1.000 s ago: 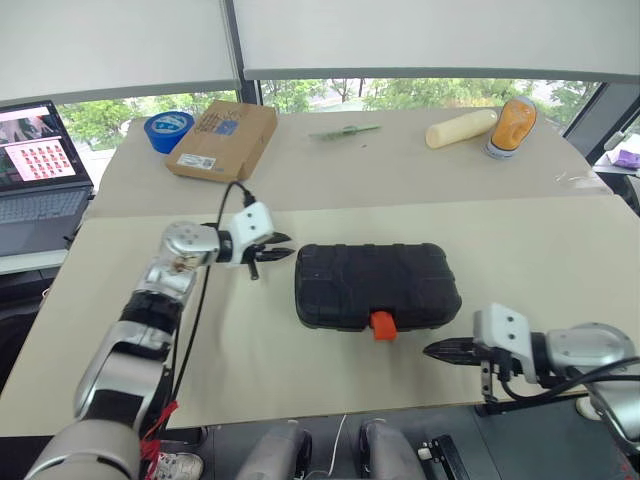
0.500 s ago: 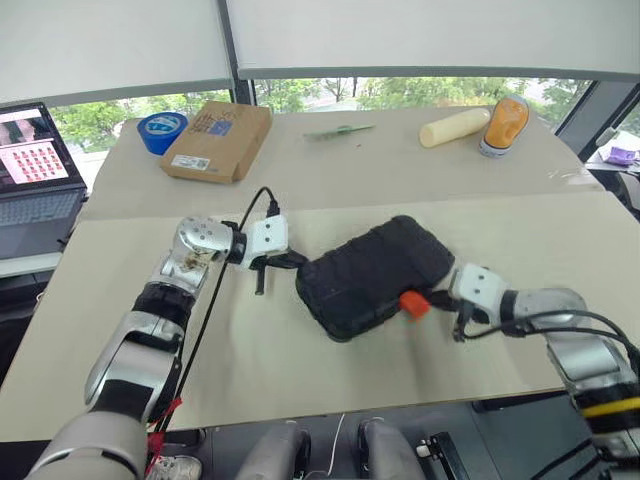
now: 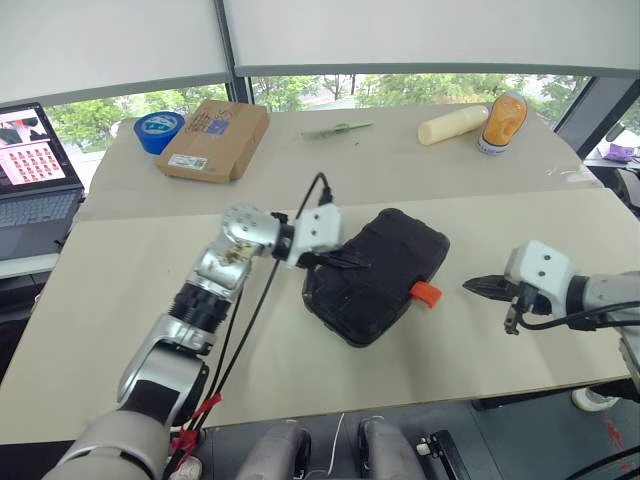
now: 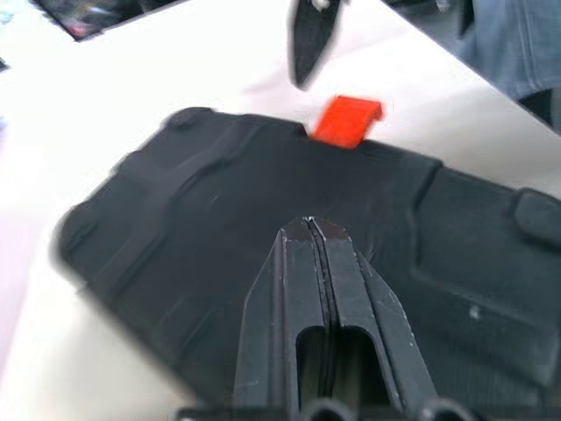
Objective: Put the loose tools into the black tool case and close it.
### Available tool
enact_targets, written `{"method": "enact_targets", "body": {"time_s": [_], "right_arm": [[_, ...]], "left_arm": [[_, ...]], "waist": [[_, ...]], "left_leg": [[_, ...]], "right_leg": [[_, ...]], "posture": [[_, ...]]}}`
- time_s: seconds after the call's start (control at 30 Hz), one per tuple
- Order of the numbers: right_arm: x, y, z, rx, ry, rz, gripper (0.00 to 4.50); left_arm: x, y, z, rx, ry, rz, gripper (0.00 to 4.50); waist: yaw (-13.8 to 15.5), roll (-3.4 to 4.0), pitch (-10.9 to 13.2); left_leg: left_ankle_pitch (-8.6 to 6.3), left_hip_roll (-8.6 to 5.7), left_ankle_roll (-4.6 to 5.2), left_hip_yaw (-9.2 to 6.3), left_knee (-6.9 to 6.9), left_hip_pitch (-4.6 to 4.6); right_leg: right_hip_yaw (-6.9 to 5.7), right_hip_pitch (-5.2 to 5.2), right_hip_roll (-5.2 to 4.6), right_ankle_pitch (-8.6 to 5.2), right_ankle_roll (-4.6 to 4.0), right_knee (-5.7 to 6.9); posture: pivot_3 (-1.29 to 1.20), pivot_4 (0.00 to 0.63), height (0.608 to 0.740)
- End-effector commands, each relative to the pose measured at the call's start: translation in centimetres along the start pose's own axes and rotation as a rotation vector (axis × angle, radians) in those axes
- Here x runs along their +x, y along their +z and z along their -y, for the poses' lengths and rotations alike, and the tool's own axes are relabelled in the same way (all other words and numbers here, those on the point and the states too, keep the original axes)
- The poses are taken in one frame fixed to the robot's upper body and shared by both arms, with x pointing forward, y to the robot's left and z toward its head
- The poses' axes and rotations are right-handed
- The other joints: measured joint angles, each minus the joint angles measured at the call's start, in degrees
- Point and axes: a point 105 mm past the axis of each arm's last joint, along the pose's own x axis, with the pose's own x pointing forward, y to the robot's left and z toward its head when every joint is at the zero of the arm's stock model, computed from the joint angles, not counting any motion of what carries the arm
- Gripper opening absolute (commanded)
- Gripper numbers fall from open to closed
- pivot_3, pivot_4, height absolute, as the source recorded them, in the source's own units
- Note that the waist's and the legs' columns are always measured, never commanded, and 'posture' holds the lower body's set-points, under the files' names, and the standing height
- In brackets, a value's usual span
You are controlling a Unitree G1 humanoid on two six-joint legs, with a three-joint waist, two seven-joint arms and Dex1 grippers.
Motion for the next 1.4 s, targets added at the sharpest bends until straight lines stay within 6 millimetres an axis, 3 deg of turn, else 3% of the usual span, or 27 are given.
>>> {"method": "enact_targets", "body": {"time_s": [0.03,0.23,0.77,1.1,1.2,1.4], "right_arm": [[0.1,1.8,-0.7,-0.010,0.007,0.050,0.00],[2.5,2.3,-2.2,0.015,0.027,0.071,0.00],[4.7,0.9,-5.0,0.059,0.066,0.055,0.00],[6.1,0.0,-4.3,0.076,-0.008,0.056,0.00],[6.1,0.9,-3.3,0.082,-0.066,0.109,0.00],[4.6,3.6,-3.4,0.130,-0.062,0.243,0.00]], "left_arm": [[0.9,-1.2,0.4,0.070,-0.008,-0.067,0.03],[1.0,-3.0,1.5,0.126,-0.062,-0.139,0.03],[1.0,-2.4,1.1,0.145,-0.068,-0.132,0.03],[1.6,-1.6,1.1,0.165,-0.091,-0.108,0.03],[2.0,-1.7,1.6,0.181,-0.123,-0.116,0.03],[2.5,-3.0,2.4,0.269,-0.171,-0.172,0.03]], "waist": [[0.03,0.00,0.00],[0.17,0.00,-0.01],[-0.01,0.02,-0.02],[0.08,0.02,-0.02],[0.07,0.02,-0.02],[-0.03,0.02,-0.02]], "left_leg": [[0.00,-0.01,0.00,0.01,0.00,-0.01],[-0.02,0.01,0.02,0.01,0.00,0.20],[-0.05,0.02,0.06,0.01,-0.16,0.53],[-0.05,-0.01,0.07,0.01,-0.12,0.53],[-0.05,-0.01,0.07,0.01,-0.12,0.53],[-0.05,0.01,0.06,0.01,-0.16,0.53]], "right_leg": [[0.02,-0.01,-0.01,0.00,0.00,0.00],[-0.01,0.28,-0.12,0.00,0.00,-0.11],[-0.02,0.56,0.07,0.00,0.00,-0.18],[-0.04,0.59,0.08,0.00,0.00,-0.19],[-0.04,0.58,0.08,0.00,0.00,-0.18],[-0.02,0.57,0.09,0.00,0.00,-0.18]], "posture": [[0.00,0.150,0.735],[0.00,0.150,0.735],[0.00,0.150,0.735],[0.00,0.150,0.735],[0.00,0.150,0.735],[0.00,0.150,0.735]]}}
